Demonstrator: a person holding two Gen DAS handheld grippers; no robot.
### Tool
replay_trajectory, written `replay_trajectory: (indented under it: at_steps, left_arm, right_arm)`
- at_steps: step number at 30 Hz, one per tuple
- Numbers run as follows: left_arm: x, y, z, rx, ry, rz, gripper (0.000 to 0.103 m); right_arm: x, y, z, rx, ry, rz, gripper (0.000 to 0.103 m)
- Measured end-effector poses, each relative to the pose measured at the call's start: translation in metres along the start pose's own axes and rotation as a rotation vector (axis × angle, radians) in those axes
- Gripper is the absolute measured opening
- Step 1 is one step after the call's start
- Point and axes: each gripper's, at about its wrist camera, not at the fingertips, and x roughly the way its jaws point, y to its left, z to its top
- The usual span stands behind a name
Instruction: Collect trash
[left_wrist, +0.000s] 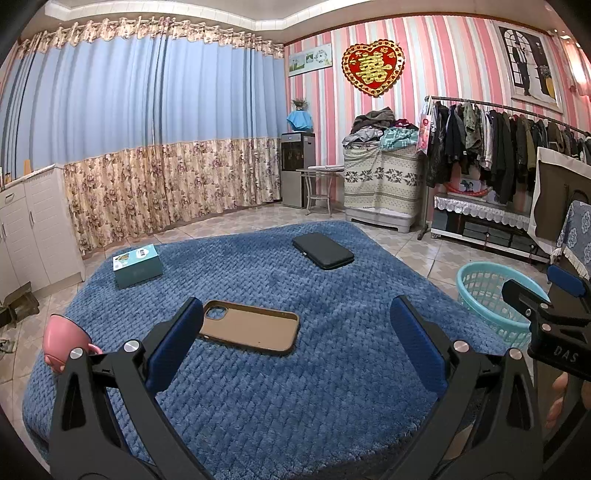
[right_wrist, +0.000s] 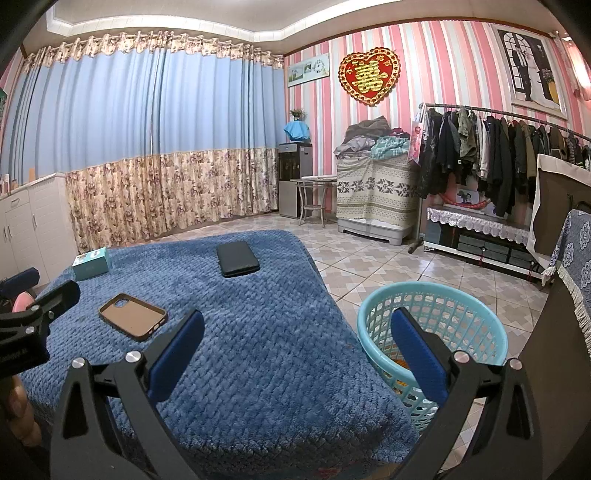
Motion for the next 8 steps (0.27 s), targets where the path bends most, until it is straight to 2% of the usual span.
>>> replay_trajectory:
  at_steps: [8]
  left_arm:
    - [0.0024, 0.0018, 0.0023, -0.003, 0.006, 0.001, 0.098]
  right_arm:
    - [-0.0006, 0.0003, -0.0002, -0.001, 0.000, 0.000, 0.099]
